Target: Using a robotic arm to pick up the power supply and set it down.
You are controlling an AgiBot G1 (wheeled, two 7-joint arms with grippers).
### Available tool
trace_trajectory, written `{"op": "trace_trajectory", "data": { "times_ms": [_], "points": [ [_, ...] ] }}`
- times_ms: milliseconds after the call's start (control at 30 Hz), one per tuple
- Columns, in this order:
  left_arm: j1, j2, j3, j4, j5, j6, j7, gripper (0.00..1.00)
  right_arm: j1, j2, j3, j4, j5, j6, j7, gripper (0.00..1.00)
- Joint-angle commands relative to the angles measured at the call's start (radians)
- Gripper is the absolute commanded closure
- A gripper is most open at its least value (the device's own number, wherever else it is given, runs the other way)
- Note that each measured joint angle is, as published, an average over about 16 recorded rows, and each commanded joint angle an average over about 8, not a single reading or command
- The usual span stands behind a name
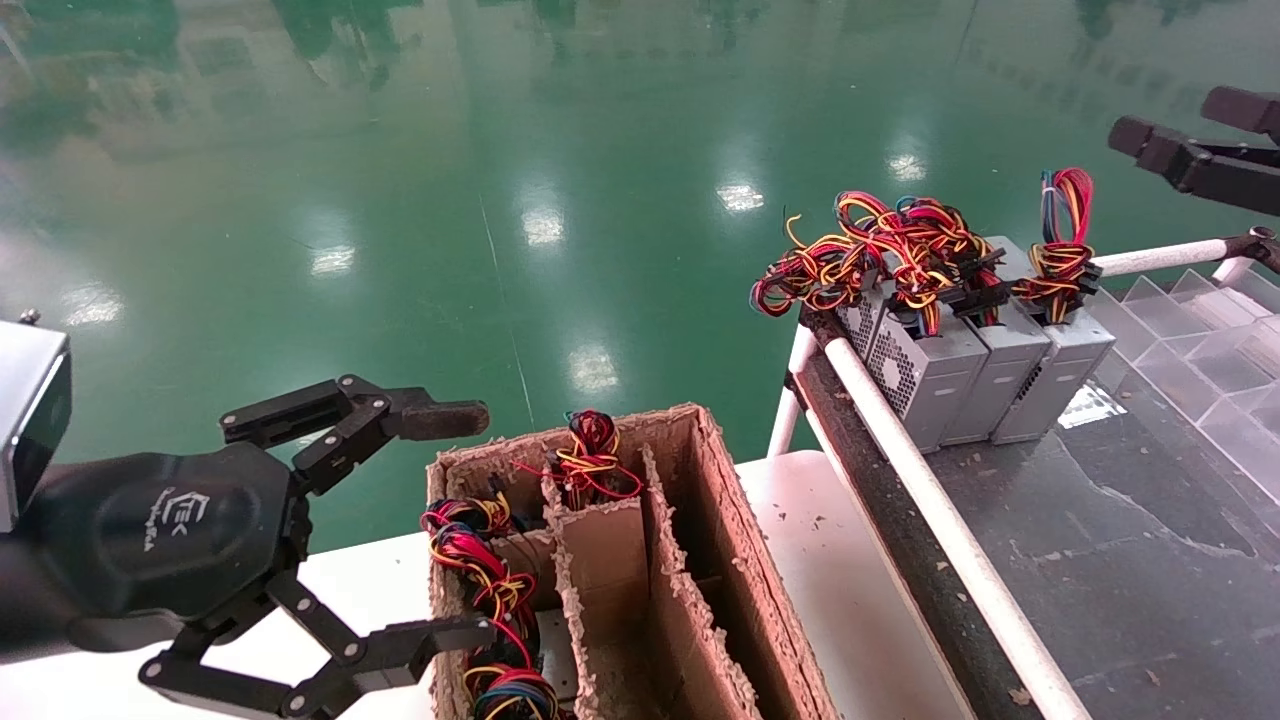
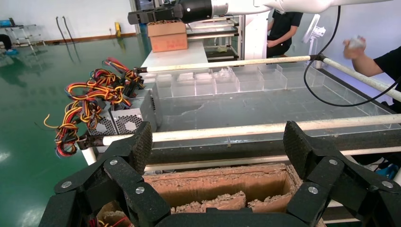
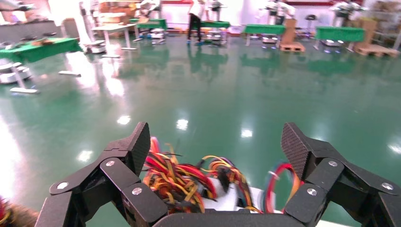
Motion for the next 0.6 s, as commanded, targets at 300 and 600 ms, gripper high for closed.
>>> {"op": "trace_trajectory", "data": {
  "times_ms": [300, 600],
  "points": [
    [0.0, 0.0, 0.0, 0.0, 0.0, 0.0, 0.0, 0.0, -0.123, 0.02, 0.007, 0.217, 0.074, -0.034, 0.049, 0.0],
    [0.0, 0.0, 0.0, 0.0, 0.0, 0.0, 0.0, 0.0, -0.235, 0.038, 0.014, 0.413, 0.141, -0.064, 0.093, 0.0]
  ]
}}
